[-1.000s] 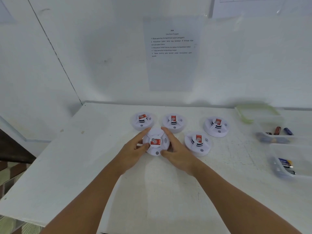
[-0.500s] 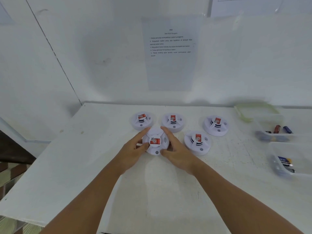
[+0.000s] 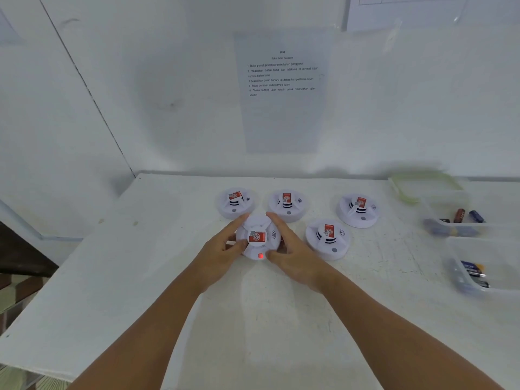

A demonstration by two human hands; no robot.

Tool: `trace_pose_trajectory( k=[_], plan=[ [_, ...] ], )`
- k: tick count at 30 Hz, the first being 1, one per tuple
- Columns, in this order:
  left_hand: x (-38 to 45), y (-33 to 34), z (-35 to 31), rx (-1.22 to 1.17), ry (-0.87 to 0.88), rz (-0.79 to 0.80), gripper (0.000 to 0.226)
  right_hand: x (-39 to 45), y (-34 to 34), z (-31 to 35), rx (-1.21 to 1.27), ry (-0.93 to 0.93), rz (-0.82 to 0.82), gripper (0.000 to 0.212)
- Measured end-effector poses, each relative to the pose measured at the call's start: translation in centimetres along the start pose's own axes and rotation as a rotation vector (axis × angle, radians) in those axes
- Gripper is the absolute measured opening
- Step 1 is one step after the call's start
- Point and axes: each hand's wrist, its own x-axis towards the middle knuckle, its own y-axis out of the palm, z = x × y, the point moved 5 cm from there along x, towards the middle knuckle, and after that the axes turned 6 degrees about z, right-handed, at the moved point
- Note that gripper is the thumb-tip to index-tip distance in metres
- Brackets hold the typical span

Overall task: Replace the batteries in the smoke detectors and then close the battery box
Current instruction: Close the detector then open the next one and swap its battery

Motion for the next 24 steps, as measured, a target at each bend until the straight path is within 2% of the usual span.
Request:
trace_pose_trajectory(
  k=[24],
  plan=[
    [0.1,-0.05,0.02,0.035,0.0,0.019,0.056,0.08,0.0,-0.02,-0.004,-0.007,0.004,0.079]
  ],
)
